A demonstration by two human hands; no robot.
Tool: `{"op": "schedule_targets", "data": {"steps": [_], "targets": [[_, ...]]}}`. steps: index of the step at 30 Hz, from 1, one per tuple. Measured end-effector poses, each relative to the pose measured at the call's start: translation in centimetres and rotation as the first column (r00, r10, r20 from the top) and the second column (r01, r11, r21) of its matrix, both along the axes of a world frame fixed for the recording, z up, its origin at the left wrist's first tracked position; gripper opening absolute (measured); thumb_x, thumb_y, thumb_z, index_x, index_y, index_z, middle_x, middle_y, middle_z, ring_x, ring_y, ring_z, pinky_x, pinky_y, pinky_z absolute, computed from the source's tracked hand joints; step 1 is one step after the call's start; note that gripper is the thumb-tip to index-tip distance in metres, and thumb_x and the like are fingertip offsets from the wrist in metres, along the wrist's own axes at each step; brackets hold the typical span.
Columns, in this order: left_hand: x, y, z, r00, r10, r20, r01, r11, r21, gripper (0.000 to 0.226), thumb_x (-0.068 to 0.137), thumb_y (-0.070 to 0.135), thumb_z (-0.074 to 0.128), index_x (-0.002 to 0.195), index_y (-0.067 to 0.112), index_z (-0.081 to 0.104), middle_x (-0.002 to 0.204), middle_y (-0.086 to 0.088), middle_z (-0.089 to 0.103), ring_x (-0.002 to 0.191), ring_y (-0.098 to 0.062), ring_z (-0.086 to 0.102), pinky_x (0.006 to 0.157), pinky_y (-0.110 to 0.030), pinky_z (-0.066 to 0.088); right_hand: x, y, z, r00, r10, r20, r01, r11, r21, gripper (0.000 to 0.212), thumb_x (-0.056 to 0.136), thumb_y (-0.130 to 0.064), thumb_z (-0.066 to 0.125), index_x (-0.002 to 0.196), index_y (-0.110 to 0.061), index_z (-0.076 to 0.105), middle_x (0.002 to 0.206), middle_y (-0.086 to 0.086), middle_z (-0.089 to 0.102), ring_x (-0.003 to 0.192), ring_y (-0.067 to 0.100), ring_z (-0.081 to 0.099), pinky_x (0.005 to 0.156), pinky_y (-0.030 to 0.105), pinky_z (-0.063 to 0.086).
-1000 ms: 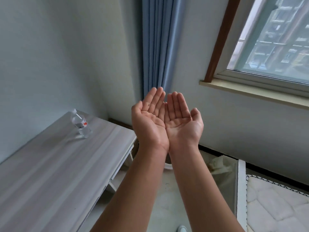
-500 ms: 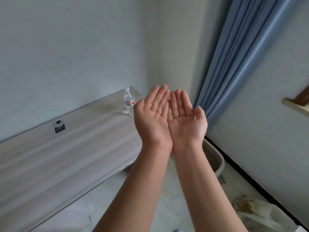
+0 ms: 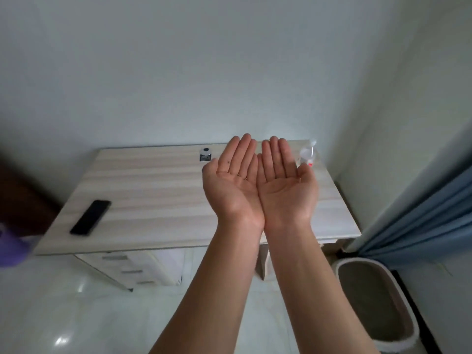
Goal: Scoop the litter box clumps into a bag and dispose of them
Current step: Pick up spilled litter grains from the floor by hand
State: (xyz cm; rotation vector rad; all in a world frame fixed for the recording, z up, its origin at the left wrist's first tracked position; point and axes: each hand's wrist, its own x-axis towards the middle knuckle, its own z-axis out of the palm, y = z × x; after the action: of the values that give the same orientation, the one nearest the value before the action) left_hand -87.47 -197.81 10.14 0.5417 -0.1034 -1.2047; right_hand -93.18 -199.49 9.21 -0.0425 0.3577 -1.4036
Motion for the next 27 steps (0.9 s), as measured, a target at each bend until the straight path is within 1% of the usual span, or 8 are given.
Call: {"op": "schedule_targets", "data": {"steps": [3,7,16,21,25,27], "targets": [[5.2,1.7,0.1,0.995,0.096,-0.036,-0.096,0.995,0.006,0.056,0.104,0.031,0.022,0.125,-0.001,0.062,0.118,-0.016,0.071,0.115,-0.026,0.067,0.103,-0.035,0.049,5.4,1.0,0.1,0.996,0.094,-0.010,-0.094,0.996,-0.004,0.051,0.106,-0.030,0.024,0.120,0.000,0.064,0.120,0.016,0.070,0.121,0.026,0.062,0.113,0.041,0.039],[13.0,4.4,-0.3,0.969,0.227,-0.094,-0.227,0.974,0.006,0.056,0.103,0.031,0.022,0.124,-0.001,0.062,0.117,-0.016,0.072,0.115,-0.026,0.067,0.106,-0.038,0.047,13.3,3.2,0.0,0.978,0.207,-0.032,-0.208,0.978,-0.012,0.050,0.105,-0.028,0.025,0.120,-0.001,0.064,0.120,0.015,0.070,0.121,0.026,0.062,0.113,0.041,0.039],[29.4,10.4,-0.8,0.910,0.386,-0.152,-0.387,0.922,0.023,0.056,0.103,0.031,0.022,0.124,-0.002,0.063,0.117,-0.017,0.072,0.115,-0.028,0.067,0.109,-0.040,0.045,30.0,8.8,0.2,0.941,0.334,-0.062,-0.336,0.942,-0.017,0.051,0.105,-0.028,0.024,0.121,0.000,0.064,0.120,0.015,0.070,0.121,0.027,0.062,0.112,0.040,0.040],[37.6,14.3,-0.6,0.853,0.490,-0.179,-0.499,0.867,-0.005,0.054,0.102,0.029,0.024,0.122,-0.002,0.063,0.118,-0.018,0.071,0.117,-0.029,0.065,0.107,-0.038,0.046,38.6,12.2,0.5,0.884,0.462,-0.067,-0.464,0.886,-0.014,0.051,0.105,-0.028,0.025,0.121,0.001,0.064,0.121,0.016,0.069,0.122,0.027,0.061,0.112,0.039,0.040],[43.2,16.7,-1.4,0.793,0.580,-0.187,-0.591,0.807,-0.007,0.055,0.103,0.031,0.023,0.124,-0.001,0.062,0.119,-0.017,0.071,0.118,-0.029,0.065,0.110,-0.040,0.043,44.6,14.4,0.2,0.822,0.561,-0.098,-0.564,0.826,-0.006,0.051,0.106,-0.029,0.025,0.124,0.001,0.062,0.122,0.016,0.069,0.121,0.026,0.061,0.111,0.039,0.040],[45.4,17.5,-2.0,0.768,0.613,-0.186,-0.624,0.782,-0.002,0.054,0.103,0.031,0.023,0.121,0.001,0.064,0.118,-0.016,0.071,0.118,-0.028,0.065,0.111,-0.040,0.043,47.1,15.0,-0.2,0.794,0.598,-0.105,-0.601,0.799,0.004,0.051,0.106,-0.029,0.025,0.124,0.001,0.062,0.123,0.016,0.069,0.121,0.025,0.061,0.111,0.039,0.041]]}}
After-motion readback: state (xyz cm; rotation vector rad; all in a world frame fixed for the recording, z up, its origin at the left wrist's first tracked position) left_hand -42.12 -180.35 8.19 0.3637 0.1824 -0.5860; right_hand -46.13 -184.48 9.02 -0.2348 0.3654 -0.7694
